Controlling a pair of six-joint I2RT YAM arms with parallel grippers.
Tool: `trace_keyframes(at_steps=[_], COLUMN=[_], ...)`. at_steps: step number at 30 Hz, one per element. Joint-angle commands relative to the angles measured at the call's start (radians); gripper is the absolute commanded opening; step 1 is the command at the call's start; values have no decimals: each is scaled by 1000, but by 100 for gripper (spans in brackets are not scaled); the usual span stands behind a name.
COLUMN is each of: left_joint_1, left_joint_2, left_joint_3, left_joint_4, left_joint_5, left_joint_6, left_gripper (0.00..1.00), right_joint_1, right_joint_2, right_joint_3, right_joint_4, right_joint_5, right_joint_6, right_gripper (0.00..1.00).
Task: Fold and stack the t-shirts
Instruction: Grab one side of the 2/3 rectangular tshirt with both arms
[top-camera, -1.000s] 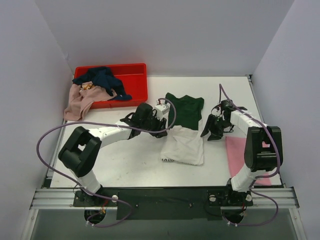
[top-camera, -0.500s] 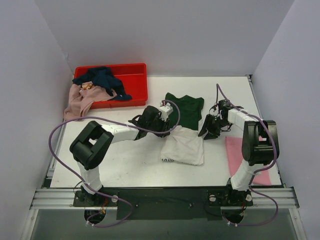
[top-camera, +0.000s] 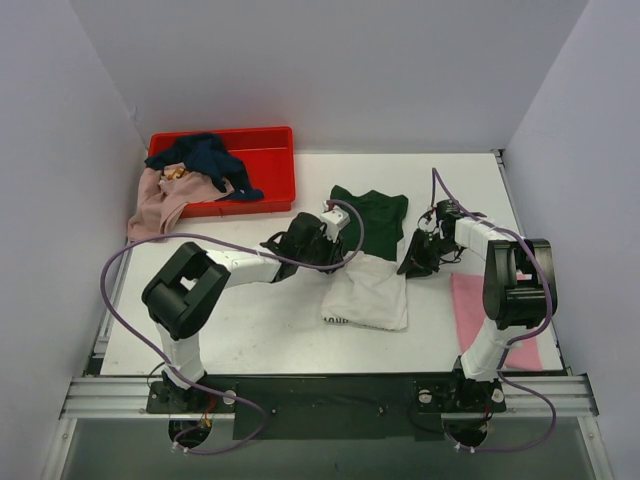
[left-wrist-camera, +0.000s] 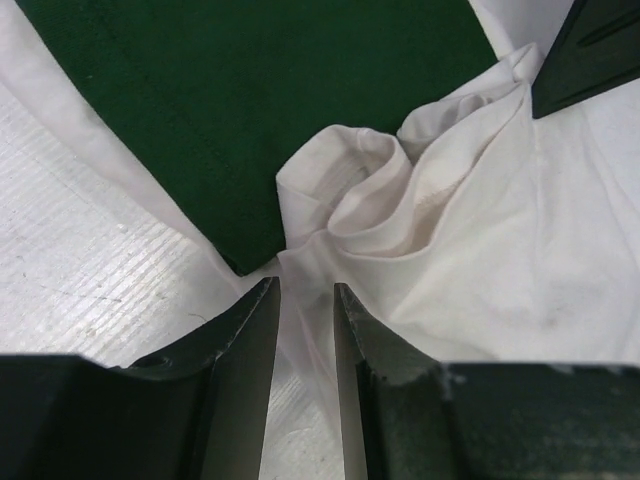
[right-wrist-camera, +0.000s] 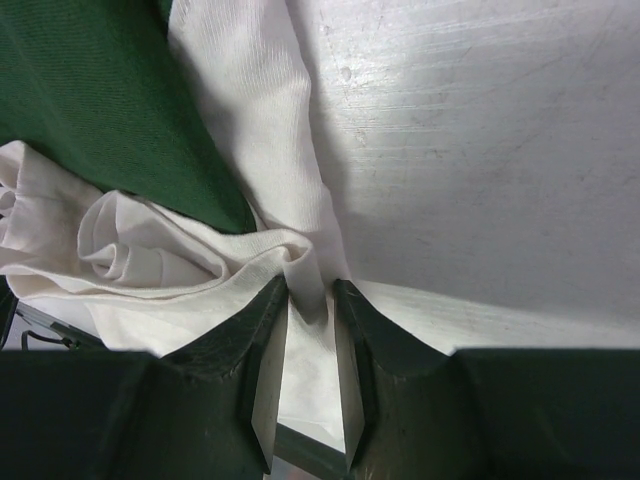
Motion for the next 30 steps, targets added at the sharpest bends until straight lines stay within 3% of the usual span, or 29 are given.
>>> trace_keyframes(at_steps=[1,9,11,12,13,15,30], left_joint_1=[-1,-28,-28,-28,-24,-16,19], left_joint_2=[12,25,25,22,22,13,-84], left_joint_3=[24,-2,-7,-8,-7,2,-53], left_joint_4=[7,45,48,51,53,50,14], left_joint_5=[-21,11,-12,-30,-41,-62,-183], left_joint_6=[9,-2,1,9,10,22,110], left_gripper=[39,38,25,5,0,0,0], right_joint_1=[5,5,3,3,3,2,-15], right_joint_2=[-11,4,5,8,8,10,2], right_joint_3=[22,32,32,32,34,39,69], right_joint_4=[-18,-18,-18,-19,-19,-19,-41], right_joint_5=[-13,-24,-24,-24,-24,-22,-5], right_joint_6=[-12,-15,-15,-15,-16,-18,-50], right_gripper=[22,23,18,12,9,0,0])
